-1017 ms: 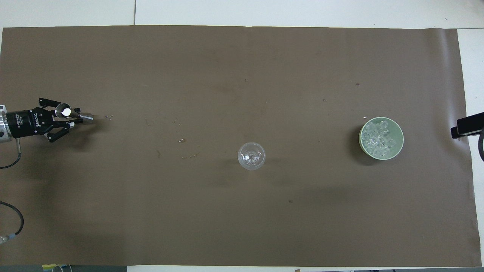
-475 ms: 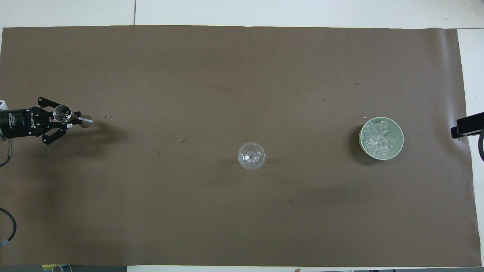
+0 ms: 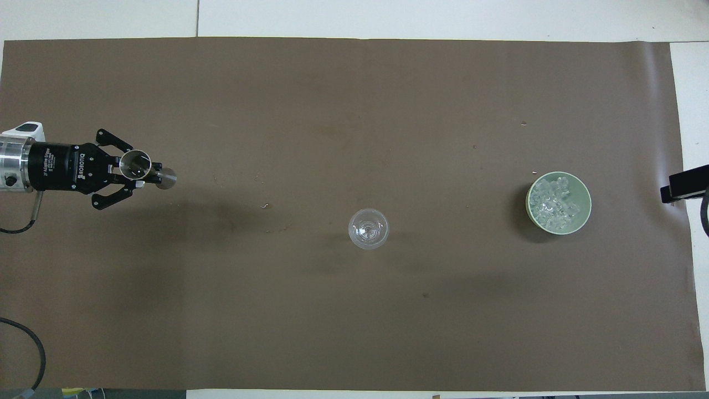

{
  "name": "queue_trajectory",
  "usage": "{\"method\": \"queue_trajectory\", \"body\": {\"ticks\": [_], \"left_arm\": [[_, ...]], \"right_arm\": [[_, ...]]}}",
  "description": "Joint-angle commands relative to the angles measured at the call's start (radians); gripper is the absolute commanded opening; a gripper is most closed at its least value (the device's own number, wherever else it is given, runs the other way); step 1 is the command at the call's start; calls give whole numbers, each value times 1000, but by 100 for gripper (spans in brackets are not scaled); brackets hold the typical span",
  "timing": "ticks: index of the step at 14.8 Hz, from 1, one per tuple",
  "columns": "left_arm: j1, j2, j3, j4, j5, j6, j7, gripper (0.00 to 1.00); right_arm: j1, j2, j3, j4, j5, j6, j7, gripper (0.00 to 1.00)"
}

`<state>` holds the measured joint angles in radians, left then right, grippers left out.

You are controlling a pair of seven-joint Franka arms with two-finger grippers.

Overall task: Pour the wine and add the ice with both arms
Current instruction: 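Lift the metal cup with the left gripper and carry it over the clear cup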

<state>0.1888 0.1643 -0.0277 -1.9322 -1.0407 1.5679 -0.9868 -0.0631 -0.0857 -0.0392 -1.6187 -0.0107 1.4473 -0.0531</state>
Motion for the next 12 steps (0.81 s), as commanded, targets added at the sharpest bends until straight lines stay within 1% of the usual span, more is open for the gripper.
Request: {"method": "queue_trajectory", "body": {"ticks": [1,4,6,9,12], "left_arm": [[-113,-91,17,-50,24,12,-55,0],[-234,-123,17,-41,71,44,-131,0],[-326,-138,14,-39,120,110,-223,0],[-432,-143,9,-22,145,175,-329,0],[-550,-137,8,-7,201,300,-464,0]], "right_arm": [[-14,-25,5,-26,9,8,-17,100],[-17,-25,-1,-26,9,8,-16,100],[-18,-25,-2,-26,9,8,-17,100],[-9,-25,-2,-26,9,10,-13,100],[-4,-23,2,-24,9,21,-13,100]]}}
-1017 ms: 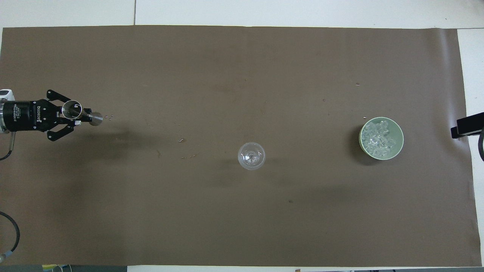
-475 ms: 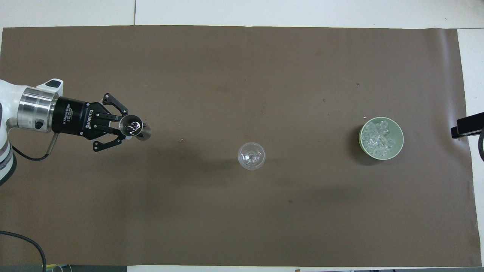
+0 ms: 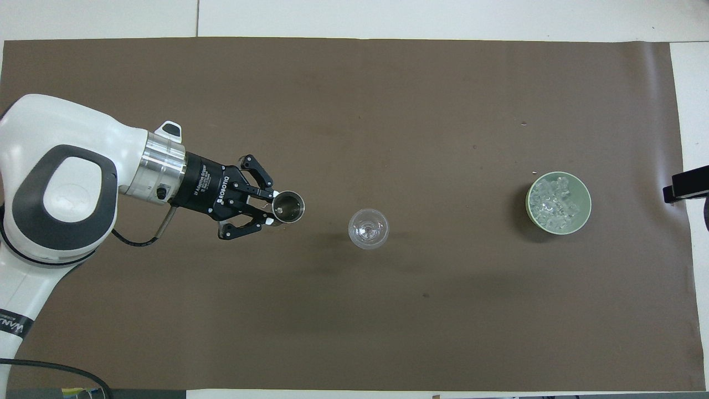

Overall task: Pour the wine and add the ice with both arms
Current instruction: 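Lift the metal cup with the left gripper and carry it over the clear cup, then tilt the metal cup over the clear cup while the right gripper reaches the ice bowl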

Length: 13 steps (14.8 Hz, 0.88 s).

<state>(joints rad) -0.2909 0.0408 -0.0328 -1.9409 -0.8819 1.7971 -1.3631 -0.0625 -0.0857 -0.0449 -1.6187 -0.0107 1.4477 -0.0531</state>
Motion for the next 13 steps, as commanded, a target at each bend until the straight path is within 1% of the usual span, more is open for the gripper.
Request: {"method": "queue_trajectory", "body": {"ticks": [1,2,4,6,7,9,11,13], "left_arm": [[-101,-12,13,-1,58,111,-114,0],[-123,-10,13,-3,87,140,-151,0],[-169,-4,13,2,188,168,-235,0],[-223,-4,13,-7,233,227,-270,0],[-229,-2,13,-6,266,235,-283,0],[-272,1,13,2,377,248,-350,0],[-289,4,13,10,454,283,-411,0],[-303,19,13,31,512,288,-448,0]], "right_arm": [[-5,-23,8,-24,9,19,-19,100],[-7,-23,8,-24,9,11,-17,100],[-10,-23,8,-24,9,10,-17,100],[-11,-26,8,-32,9,8,-22,100],[-8,-29,10,-38,9,16,-24,100],[-4,-31,13,-49,11,45,-22,100],[10,-51,13,-95,11,100,-24,100],[9,-72,13,-151,12,149,-22,100]]}}
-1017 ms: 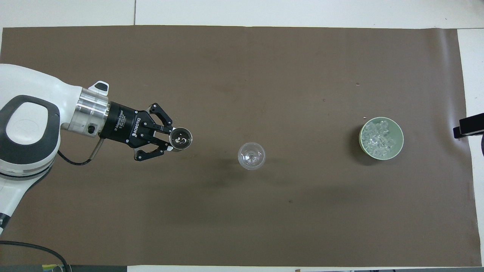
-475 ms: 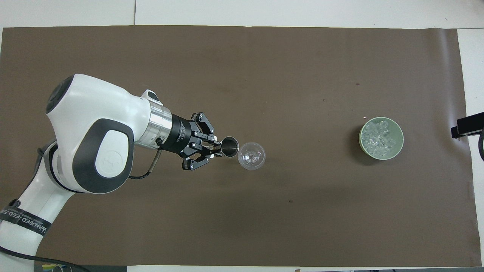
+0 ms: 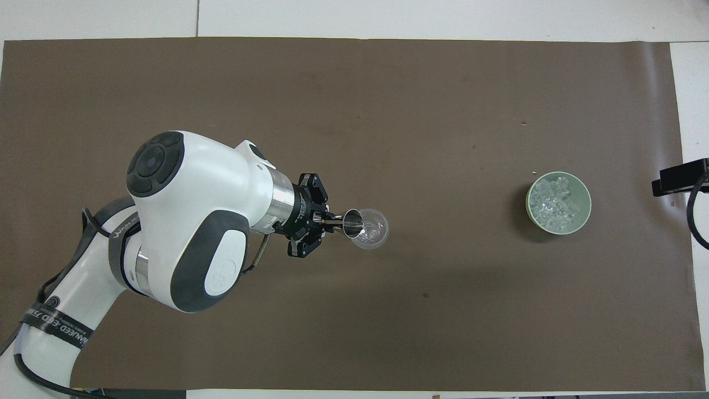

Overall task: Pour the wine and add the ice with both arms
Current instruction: 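Tilt the metal cup over the clear cup while the right gripper reaches the ice bowl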

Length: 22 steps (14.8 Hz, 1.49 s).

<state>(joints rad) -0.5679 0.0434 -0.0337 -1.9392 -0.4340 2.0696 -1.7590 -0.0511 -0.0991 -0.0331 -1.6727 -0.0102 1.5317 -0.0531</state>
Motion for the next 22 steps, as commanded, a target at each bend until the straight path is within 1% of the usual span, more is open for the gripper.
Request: {"method": "queue_trajectory", "body": {"ticks": [1,4,7,9,13,14,16,19,20,22], "left_arm": [[-35,16,14,32,101,15,-66,0],[-69,16,14,34,190,15,-117,0],[-90,18,12,43,292,15,-155,0],[-116,16,14,43,343,9,-172,0],[-139,18,12,54,432,7,-186,0],[-147,18,12,62,461,7,-206,0],[-170,18,8,65,529,12,-249,0],[-193,18,8,65,604,17,-327,0],[-204,18,6,66,648,10,-339,0],[-219,16,8,66,676,-2,-339,0]], "right_arm": [[-1,-69,1,-134,12,103,-24,100],[-3,-88,1,-231,12,181,-21,100],[-7,-85,-1,-266,44,218,-24,100],[0,-91,1,-317,61,283,-17,100],[2,-73,1,-392,75,370,-24,100],[2,-70,1,-421,75,386,-18,100],[-1,-68,1,-482,78,456,-10,100],[-1,-28,-1,-519,78,565,6,100],[0,-2,-1,-524,78,608,9,100],[-1,39,-1,-524,76,653,4,100]]}}
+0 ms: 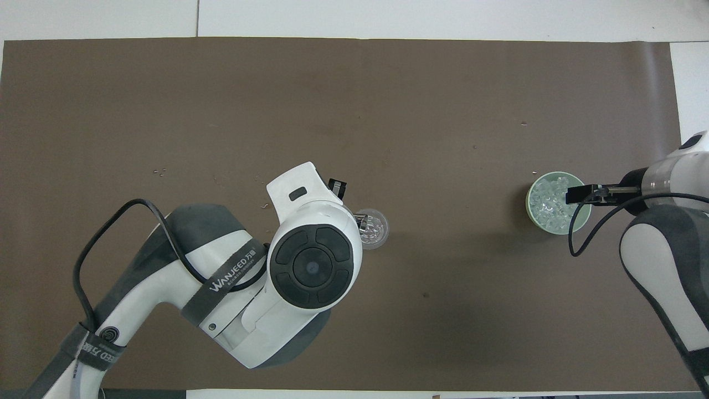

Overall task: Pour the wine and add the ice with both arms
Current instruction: 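Tilt the metal cup over the clear cup while the right gripper reaches the ice bowl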

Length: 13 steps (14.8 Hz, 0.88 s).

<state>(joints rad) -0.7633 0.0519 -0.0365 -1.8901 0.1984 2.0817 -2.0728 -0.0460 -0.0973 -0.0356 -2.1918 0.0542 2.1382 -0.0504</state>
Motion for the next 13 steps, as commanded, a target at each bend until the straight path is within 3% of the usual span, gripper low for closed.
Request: {"method": "queue_trajectory", "body": {"ticks": [1,5,7,9,11,13], "left_arm": [[-30,6,9,19,73,-26,-26,0],[-51,3,7,23,110,-46,-27,0],[-51,2,6,25,142,-71,-27,0],[-60,-1,6,25,156,-74,-36,0],[-65,-1,7,26,159,-78,-36,0],[-65,0,6,29,158,-83,-38,0]], "right_arm": [[-6,57,2,-6,12,52,1,100],[-6,102,3,-57,13,141,20,99],[-3,102,3,-62,13,144,43,85],[36,99,3,-75,13,149,92,85],[44,102,3,-89,13,152,112,75],[37,117,3,-94,13,167,116,75]]}}
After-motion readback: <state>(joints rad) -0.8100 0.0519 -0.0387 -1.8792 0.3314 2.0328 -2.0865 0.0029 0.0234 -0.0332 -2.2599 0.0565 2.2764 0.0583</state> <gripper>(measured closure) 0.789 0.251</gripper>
